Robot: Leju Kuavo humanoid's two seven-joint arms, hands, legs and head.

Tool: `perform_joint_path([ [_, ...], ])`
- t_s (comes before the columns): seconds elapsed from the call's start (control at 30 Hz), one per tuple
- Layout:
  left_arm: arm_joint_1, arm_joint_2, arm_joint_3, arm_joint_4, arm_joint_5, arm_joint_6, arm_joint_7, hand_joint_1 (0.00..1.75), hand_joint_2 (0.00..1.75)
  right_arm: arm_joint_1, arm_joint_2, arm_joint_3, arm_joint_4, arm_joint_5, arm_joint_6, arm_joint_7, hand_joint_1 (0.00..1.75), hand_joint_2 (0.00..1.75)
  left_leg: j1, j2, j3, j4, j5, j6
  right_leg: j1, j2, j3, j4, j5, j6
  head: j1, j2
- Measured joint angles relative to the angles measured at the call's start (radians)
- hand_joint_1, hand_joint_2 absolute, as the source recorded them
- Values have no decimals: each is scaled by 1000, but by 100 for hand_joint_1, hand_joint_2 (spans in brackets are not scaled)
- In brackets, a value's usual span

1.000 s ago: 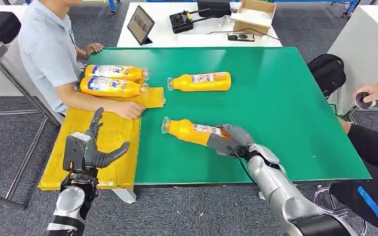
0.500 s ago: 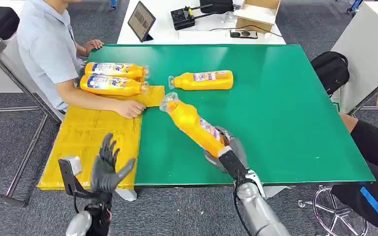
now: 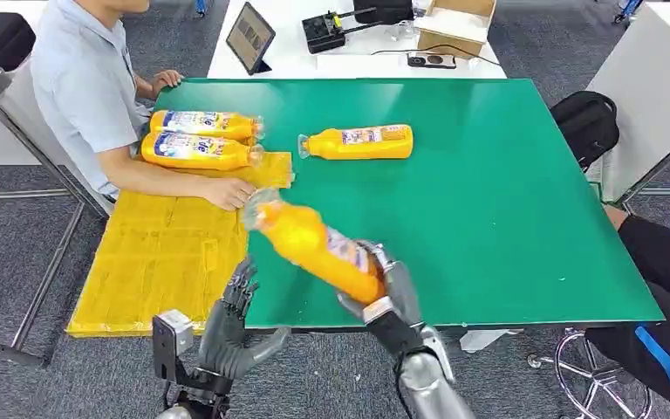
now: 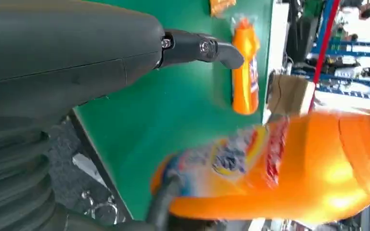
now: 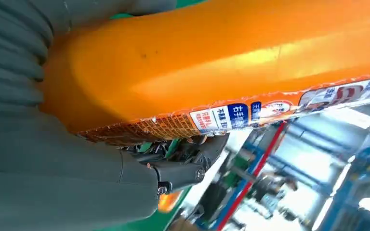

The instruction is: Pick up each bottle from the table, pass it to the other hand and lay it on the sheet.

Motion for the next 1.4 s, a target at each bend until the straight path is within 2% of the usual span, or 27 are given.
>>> perform_joint_path([
  [0.13, -26, 0, -28, 3, -4, -21, 11, 0, 175, 7, 25, 64, 19, 16, -17, -31, 175, 175, 0, 0, 0, 0, 0, 0, 0, 0, 0, 0, 0, 0, 0, 0],
  [0.37, -34, 0, -37, 3, -7, -19, 18, 0, 175, 7, 35, 102, 37, 16, -15, -34, 175, 175, 0, 0, 0, 0, 0, 0, 0, 0, 0, 0, 0, 0, 0, 0],
  [0.53, -44, 0, -46, 21, 33, -44, 68, 0, 175, 5, 51, 176, 50, 63, -44, -59, 175, 175, 0, 0, 0, 0, 0, 0, 0, 0, 0, 0, 0, 0, 0, 0],
  [0.73, -48, 0, -48, 37, 57, -12, 67, 3, 175, -3, 66, 272, 102, 23, -58, -61, 175, 175, 1, 0, 0, 0, 0, 0, 0, 0, 0, 0, 0, 0, 0, 0],
  [0.77, -47, 0, -48, 37, 58, -8, 70, 150, 175, -5, 68, 279, 112, 20, -58, -61, 175, 175, 0, 0, 0, 0, 0, 0, 0, 0, 0, 0, 0, 0, 0, 0],
  [0.8, -47, 0, -48, 37, 64, -9, 73, 175, 175, -8, 69, 284, 120, 20, -58, -61, 175, 175, 0, 0, 0, 0, 0, 0, 0, 0, 0, 0, 0, 0, 0, 0],
  [1.07, -21, 0, -11, 37, 193, -56, 79, 175, 175, -53, 77, 334, 226, 14, -54, -61, 175, 175, 0, 1, 0, 0, 0, 0, 0, 0, -1, 0, 0, 0, 0, 0],
  [1.1, -17, 0, -7, 36, 203, -55, 76, 175, 175, -54, 78, 337, 234, 14, -54, -60, 129, 175, 0, 1, 0, 0, 0, 0, 0, 0, -2, 0, 0, 0, 0, 0],
  [1.13, -12, 0, -2, 35, 210, -55, 73, 175, 175, -54, 79, 341, 241, 15, -55, -60, 0, 175, 0, 1, 0, 0, 0, 0, 0, 0, -2, 0, 0, 0, 0, 0],
  [1.2, -4, 0, 4, 34, 226, -54, 70, 175, 175, -55, 81, 347, 251, 25, -56, -58, 0, 175, 0, 1, 0, 0, 0, 0, 0, 0, -2, 0, 0, 0, 0, 0],
  [1.23, -3, 0, 8, 32, 228, -53, 70, 175, 175, -55, 81, 351, 258, 28, -56, -57, 0, 0, 0, 1, 0, 0, 0, 0, 0, 0, -2, 0, 0, 0, 0, 0],
  [1.4, -3, 0, 22, 20, 237, -47, 61, 175, 175, -49, 81, 372, 287, 45, -62, -45, 0, 0, 0, 1, -1, 0, 0, 0, 0, 0, -2, 0, 0, 0, 0, 0],
])
